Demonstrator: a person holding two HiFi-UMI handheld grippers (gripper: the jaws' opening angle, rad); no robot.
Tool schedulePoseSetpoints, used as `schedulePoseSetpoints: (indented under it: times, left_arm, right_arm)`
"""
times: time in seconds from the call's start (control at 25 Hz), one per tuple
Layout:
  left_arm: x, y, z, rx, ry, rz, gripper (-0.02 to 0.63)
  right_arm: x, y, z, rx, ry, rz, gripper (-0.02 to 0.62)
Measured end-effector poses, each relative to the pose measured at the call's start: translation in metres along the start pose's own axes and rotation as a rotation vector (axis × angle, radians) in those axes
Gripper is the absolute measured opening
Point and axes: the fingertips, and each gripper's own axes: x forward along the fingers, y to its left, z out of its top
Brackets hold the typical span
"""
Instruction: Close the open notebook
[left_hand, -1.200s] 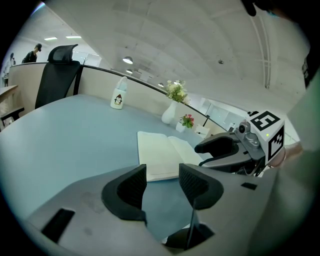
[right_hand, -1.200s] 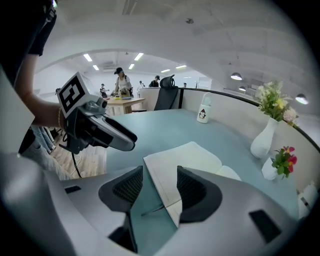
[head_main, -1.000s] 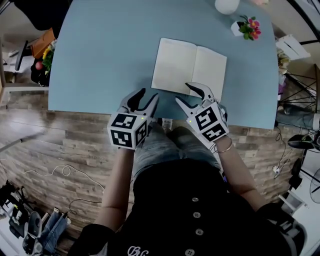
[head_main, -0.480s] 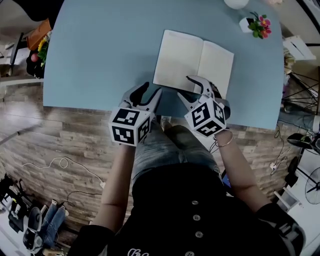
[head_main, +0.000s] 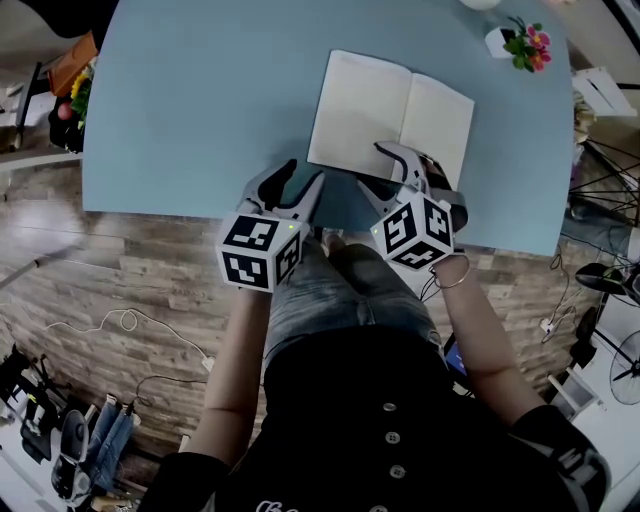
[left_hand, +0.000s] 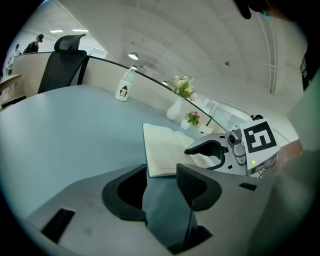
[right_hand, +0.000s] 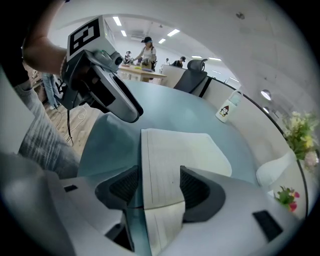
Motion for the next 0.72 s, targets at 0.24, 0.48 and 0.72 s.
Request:
schedulePoseSetpoints:
  times: [0.24, 0.48, 0.72]
  left_arm:
    - [0.0004, -0.0016, 0.0013, 0.012, 0.008, -0.017, 0.17]
    - [0.0028, 0.0005, 0.0027, 0.018, 0.006, -0.015, 0.17]
    - [0.005, 0.0004, 0.0038, -0.001, 0.009, -0.023, 0.17]
  right_arm:
    - [0.0003, -0.0014, 0.0013, -0.02, -0.003, 0.024, 0.268]
    - [0.0009, -0.0019, 0.0002, -0.047, -0.006, 0.005, 0.25]
    - [-0.0009, 0.0055, 0.0002, -0.023, -0.013, -0.023, 0.174]
